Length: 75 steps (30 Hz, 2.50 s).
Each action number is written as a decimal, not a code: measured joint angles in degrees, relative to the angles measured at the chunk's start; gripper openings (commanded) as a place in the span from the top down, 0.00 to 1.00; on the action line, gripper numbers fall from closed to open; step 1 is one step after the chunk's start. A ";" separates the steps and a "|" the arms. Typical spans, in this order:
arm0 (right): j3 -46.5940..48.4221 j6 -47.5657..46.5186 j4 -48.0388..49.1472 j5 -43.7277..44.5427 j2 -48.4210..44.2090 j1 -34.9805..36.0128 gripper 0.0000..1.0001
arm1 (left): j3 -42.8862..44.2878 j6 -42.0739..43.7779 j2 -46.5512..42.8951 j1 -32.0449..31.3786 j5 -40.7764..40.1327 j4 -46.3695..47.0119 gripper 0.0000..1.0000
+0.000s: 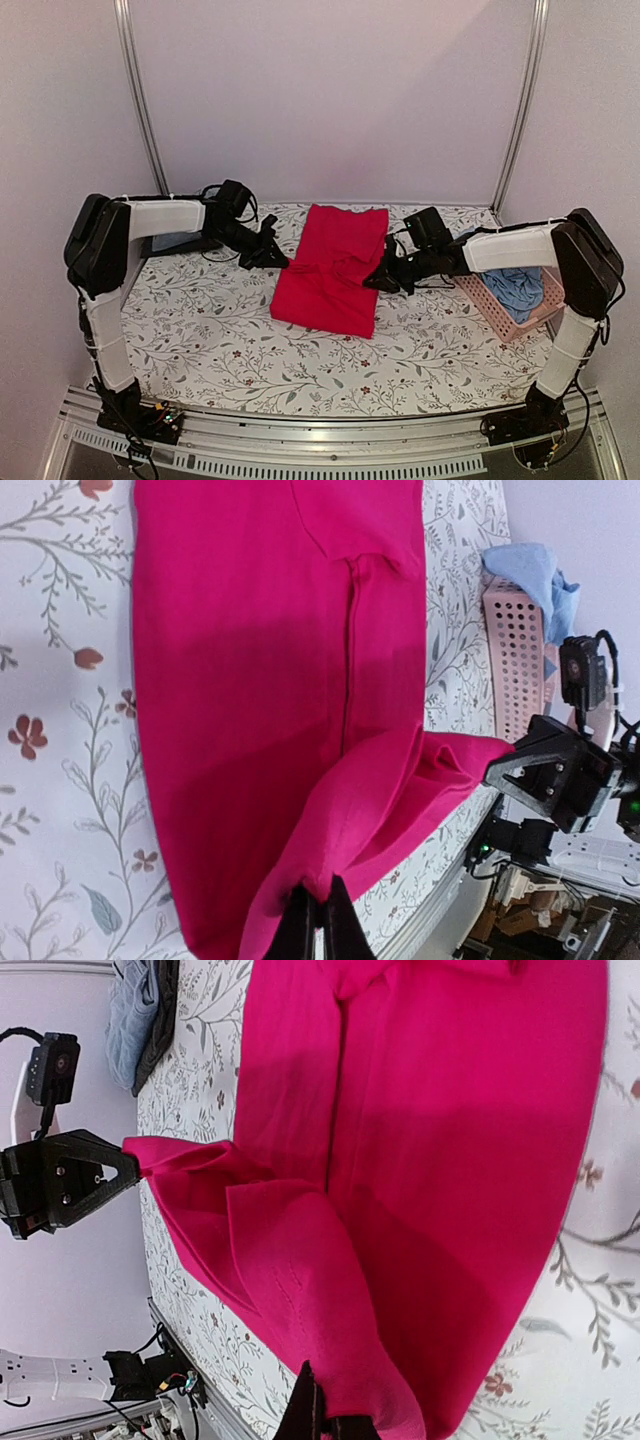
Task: Fold and stack the mixed laundry pile
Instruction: Fold the rectangle-folded T-shirt at the center of the board, then pick up the 2/3-rectangle-folded T-shirt from the center of the board.
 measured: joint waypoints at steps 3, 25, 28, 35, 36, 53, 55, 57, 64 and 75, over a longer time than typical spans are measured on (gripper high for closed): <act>4.59 -2.91 -0.48 -1.73 4.31 -3.28 1.00 | 7.34 1.36 6.51 1.09 1.05 -1.36 1.00; 17.18 -9.16 -3.74 -6.40 18.73 -10.88 0.43 | 28.30 4.70 24.79 4.59 3.61 -7.06 0.49; 15.39 -9.94 -4.22 -6.47 16.81 -11.54 0.42 | 21.51 4.90 20.92 6.38 3.56 -5.46 0.47; -1.03 -8.04 -4.07 -6.25 1.36 -8.87 0.48 | -4.87 6.51 3.50 9.31 3.19 -2.32 0.53; -2.91 -7.34 -3.61 -6.03 0.00 -7.50 0.49 | -8.07 6.60 1.60 9.18 3.28 -1.49 0.54; -13.79 3.48 11.43 -0.66 1.46 7.50 0.51 | -23.19 7.58 -3.78 6.62 4.59 8.22 0.58; -13.88 3.45 11.96 -0.20 1.51 7.50 0.51 | -23.30 7.67 -3.78 6.19 4.57 8.74 0.58; -14.12 3.52 12.46 0.33 1.42 7.43 0.51 | -23.52 7.78 -3.78 5.75 4.63 9.20 0.58; -14.43 3.04 7.26 5.49 -1.57 5.77 0.50 | -23.56 7.76 -3.78 4.79 4.55 10.03 0.58; -10.91 0.02 2.14 7.23 -0.22 3.87 0.57 | -23.56 7.30 -3.15 4.20 4.57 11.34 0.62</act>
